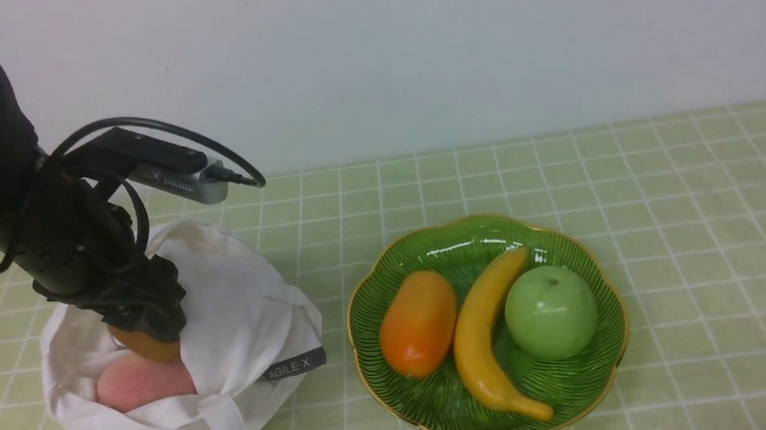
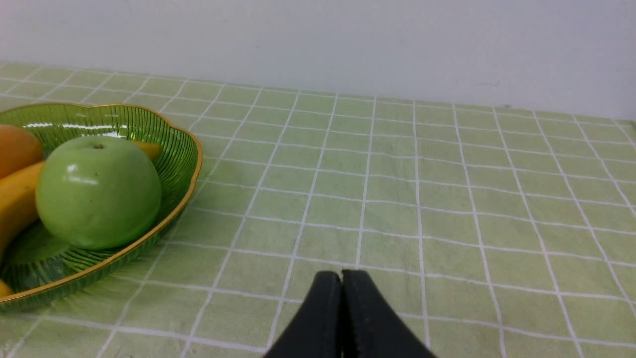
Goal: Take the fruit out of the bag on the green coffee tablecloth and place them on the plate.
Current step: 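Move the kiwi from the bag and put it on the plate with the left gripper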
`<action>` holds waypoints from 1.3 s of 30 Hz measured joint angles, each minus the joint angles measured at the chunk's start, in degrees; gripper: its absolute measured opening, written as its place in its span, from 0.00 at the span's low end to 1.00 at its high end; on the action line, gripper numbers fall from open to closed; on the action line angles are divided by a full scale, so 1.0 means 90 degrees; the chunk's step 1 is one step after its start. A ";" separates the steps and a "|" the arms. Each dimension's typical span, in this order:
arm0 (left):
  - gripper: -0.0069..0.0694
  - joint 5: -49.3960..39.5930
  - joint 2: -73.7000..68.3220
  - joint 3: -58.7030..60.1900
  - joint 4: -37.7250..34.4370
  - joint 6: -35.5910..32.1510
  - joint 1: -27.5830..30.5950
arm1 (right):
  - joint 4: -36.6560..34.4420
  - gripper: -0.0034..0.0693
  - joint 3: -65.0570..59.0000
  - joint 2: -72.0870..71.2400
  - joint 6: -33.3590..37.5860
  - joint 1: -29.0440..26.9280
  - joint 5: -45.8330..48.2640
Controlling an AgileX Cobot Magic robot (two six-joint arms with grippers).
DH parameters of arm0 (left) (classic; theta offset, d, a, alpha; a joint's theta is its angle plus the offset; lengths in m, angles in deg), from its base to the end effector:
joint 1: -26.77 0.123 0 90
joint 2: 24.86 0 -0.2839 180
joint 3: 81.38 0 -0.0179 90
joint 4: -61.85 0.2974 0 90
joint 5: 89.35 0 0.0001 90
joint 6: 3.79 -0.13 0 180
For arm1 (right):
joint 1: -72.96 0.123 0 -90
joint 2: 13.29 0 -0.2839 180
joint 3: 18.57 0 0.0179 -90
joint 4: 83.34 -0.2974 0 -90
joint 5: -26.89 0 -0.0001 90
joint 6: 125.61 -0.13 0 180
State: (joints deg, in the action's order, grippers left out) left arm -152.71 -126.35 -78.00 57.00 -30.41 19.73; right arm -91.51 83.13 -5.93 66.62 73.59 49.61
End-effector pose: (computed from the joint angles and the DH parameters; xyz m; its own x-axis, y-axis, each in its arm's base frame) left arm 0.3711 -0.0557 0.2153 -0.8273 0.5179 -0.2176 0.5272 0.8496 0.0176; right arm 0.1368 0.0087 0.1591 -0.3057 -0.0849 -0.9483 -0.0884 0.9942 -0.0606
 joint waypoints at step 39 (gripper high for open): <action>0.64 -0.0270 0.0110 -0.1495 0.0163 0.1047 -0.3012 | 0.0006 0.03 0.0000 0.0000 0.0000 0.0000 0.0000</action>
State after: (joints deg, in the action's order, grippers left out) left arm -155.14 -125.36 -91.45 58.47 -20.99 -7.38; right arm -91.46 83.13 -5.93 66.62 73.59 49.61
